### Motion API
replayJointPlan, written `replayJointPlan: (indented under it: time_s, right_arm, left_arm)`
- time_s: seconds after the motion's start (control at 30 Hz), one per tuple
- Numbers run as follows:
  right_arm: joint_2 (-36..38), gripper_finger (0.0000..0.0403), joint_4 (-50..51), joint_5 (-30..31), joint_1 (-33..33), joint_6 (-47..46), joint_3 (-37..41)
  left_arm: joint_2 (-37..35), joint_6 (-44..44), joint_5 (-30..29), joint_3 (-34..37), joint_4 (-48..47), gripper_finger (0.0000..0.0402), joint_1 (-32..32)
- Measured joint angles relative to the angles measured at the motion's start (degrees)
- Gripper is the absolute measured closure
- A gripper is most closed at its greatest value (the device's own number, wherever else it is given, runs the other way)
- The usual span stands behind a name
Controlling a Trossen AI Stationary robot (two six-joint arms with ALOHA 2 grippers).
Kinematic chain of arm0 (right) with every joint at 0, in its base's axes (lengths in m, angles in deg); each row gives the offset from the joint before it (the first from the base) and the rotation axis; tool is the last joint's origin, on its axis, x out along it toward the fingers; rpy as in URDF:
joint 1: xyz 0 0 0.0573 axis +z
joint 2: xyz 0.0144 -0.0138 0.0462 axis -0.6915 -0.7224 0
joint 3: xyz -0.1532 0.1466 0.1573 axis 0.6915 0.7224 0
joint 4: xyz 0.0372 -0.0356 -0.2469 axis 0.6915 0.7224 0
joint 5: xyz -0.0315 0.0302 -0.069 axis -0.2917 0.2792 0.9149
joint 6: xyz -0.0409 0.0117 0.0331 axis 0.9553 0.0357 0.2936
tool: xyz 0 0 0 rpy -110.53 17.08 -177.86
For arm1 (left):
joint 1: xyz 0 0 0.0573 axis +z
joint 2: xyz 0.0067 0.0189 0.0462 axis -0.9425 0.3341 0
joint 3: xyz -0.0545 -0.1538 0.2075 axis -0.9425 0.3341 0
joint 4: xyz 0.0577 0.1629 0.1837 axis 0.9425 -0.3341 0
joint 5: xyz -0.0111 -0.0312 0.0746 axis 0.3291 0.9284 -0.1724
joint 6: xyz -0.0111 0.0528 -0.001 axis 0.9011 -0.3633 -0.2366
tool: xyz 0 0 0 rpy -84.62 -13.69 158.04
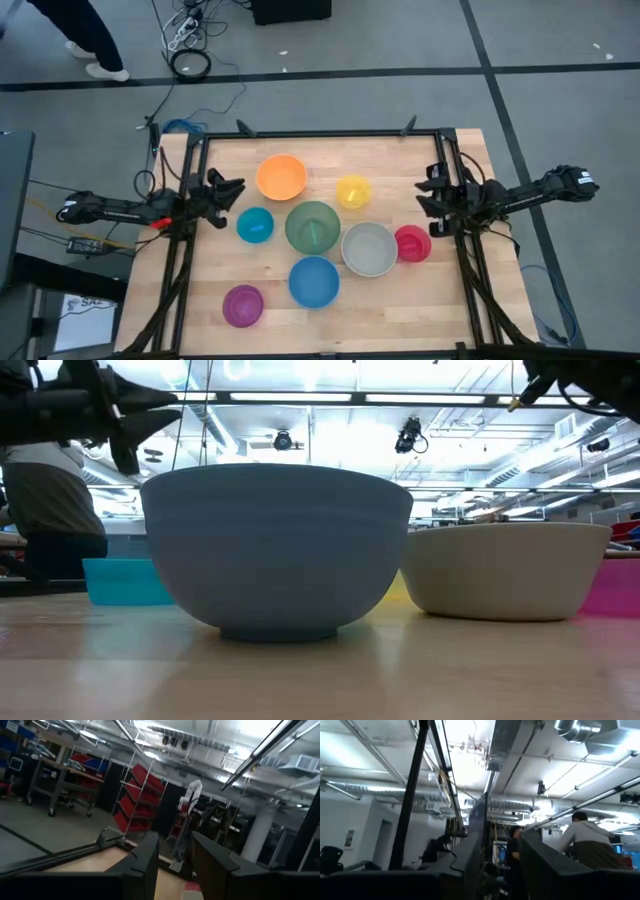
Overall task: Nest bowls inside each other
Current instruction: Stack the gray bowl on top of the green bowl
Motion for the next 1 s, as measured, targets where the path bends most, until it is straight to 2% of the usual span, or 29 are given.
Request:
replayJointPlan:
  time_s: [0.1,0.17,0.23,0.33,0.43,0.63,0.7,0.8,0.9,1.0]
  right_arm:
    - [0.06,0.0280,-1.68,1.26,-0.09,1.10,-0.02]
    - [0.08,0.0280,-3.36,5.70,-0.14,2.00,-0.04]
    - [0.10,0.0280,-4.44,11.25,-0.14,3.21,-0.09]
    - [0.08,0.0280,-4.38,16.33,-0.14,4.84,-0.09]
    - [0.07,0.0280,-4.27,19.18,-0.16,6.37,-0.09]
    - [-0.01,0.0280,-3.41,19.60,-0.16,6.29,-0.17]
    - [-0.09,0.0280,-0.31,22.20,-0.12,5.22,-1.48]
    - [-0.98,0.0280,16.25,28.99,0.35,4.61,-8.16]
    - [-5.27,0.0280,44.07,34.20,0.50,1.28,-21.64]
    - [-13.31,0.0283,73.11,41.19,-0.30,-6.33,-38.93]
  left_arm:
    - [-0.02,-0.08,0.00,0.00,2.76,0.0281,0.00]
    - [-0.01,-1.46,-0.53,0.00,4.58,0.0281,0.00]
    - [-0.03,-2.04,-3.54,0.00,6.30,0.0281,0.02]
    - [-0.04,-1.90,-6.48,0.00,6.93,0.0281,0.02]
    - [0.00,-1.47,-8.10,0.00,6.97,0.0281,0.02]
    - [0.00,0.63,-8.76,0.00,6.93,0.0281,0.02]
    - [0.13,-0.57,-8.80,-0.28,5.74,0.0281,0.02]
    - [2.51,-1.77,-8.98,-5.09,-3.43,0.0281,0.02]
    - [8.61,-1.84,-9.21,-15.11,-19.39,0.0281,0.02]
    - [19.32,-2.21,-9.81,-28.10,-39.72,0.0281,0.02]
